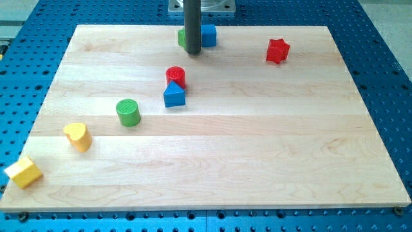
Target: Place the triangle top left to the red circle
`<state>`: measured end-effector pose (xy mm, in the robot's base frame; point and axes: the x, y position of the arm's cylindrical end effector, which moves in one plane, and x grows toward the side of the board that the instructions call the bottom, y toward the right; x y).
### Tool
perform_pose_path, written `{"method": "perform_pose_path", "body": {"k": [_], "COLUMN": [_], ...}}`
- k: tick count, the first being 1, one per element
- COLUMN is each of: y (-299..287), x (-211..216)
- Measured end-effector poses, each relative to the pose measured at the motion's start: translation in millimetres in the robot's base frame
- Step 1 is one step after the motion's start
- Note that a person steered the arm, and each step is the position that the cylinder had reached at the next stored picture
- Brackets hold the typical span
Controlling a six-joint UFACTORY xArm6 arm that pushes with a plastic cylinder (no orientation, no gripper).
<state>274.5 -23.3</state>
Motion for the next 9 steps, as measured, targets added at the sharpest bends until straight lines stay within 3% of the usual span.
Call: {"method": "perform_pose_path", "body": {"k": [2, 4, 6, 7, 9], "y": [0.0, 50.7, 8.8, -14.4, -19.1], "x": [-0.3, 64.6, 125.5, 130.2, 180.8]}}
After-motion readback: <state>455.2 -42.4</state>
